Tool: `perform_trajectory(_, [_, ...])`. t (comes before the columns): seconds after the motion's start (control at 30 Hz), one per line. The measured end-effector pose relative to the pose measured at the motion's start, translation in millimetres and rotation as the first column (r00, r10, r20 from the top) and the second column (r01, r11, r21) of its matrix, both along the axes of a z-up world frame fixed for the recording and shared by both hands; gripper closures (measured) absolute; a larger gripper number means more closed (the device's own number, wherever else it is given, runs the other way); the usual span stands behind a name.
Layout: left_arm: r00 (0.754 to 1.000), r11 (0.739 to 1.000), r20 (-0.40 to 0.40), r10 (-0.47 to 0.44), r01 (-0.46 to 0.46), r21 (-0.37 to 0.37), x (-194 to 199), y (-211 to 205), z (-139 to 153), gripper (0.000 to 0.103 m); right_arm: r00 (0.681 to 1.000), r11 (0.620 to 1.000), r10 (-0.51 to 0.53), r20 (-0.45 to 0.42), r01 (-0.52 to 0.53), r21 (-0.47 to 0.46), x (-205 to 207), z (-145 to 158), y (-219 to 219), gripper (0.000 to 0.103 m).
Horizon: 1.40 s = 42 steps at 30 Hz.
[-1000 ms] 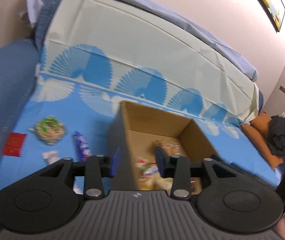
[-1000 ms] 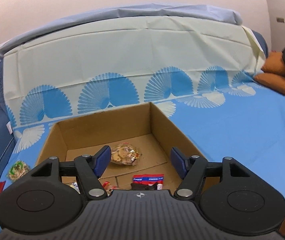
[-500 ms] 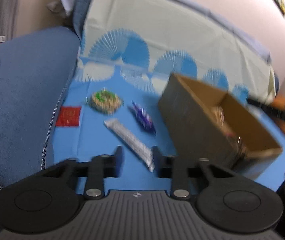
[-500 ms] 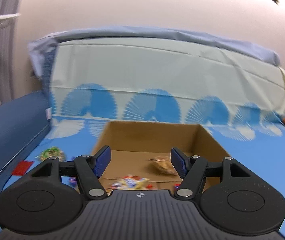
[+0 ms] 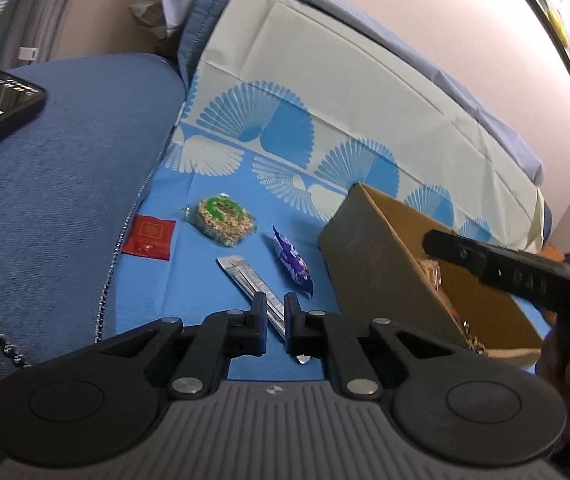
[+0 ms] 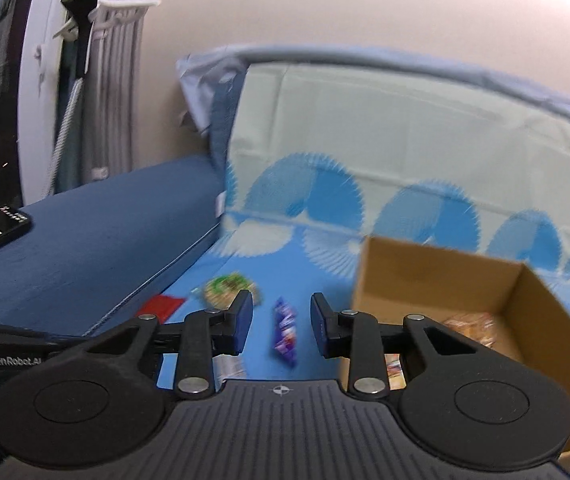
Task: Organize snacks
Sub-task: 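Move both tools back toward the silver foil bar and red pack, then grasp the silver foil bar with the right tool while the left tool approaches the red pack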
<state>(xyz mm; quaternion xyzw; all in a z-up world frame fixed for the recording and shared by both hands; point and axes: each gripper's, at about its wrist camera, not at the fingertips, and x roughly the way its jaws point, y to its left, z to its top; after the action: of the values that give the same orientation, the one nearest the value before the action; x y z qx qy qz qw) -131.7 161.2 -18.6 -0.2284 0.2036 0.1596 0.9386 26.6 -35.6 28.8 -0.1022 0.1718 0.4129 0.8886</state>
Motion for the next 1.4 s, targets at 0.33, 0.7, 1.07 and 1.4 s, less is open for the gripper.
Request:
perform_trajectory(0.33, [0.996, 0.995, 0.01, 0.088, -0.087, -0.046, -10, 13, 1, 0.094, 0.986, 0.99, 0.102, -0.13, -0.113, -0.086, 22, 1, 68, 0.055])
perform_trajectory(0.7, [0.957, 0.965, -0.136, 0.255, -0.243, 0.095, 28, 31, -1, 0.093, 0.988, 0.966, 0.038, -0.148, -0.074, -0.248, 28, -83, 112, 0.037])
perform_trajectory(1.07, [0.856, 0.926, -0.432, 0.283, -0.126, 0.356, 171, 70, -38, 0.05, 0.944, 0.935, -0.054, -0.326, -0.067, -0.349, 59, -119, 122, 0.045])
perform_trajectory(1.4, [0.802, 0.927, -0.502, 0.324, -0.163, 0.338, 181, 95, -59, 0.102, 0.934, 0.941, -0.027, -0.356, -0.096, -0.324, 59, -118, 117, 0.074])
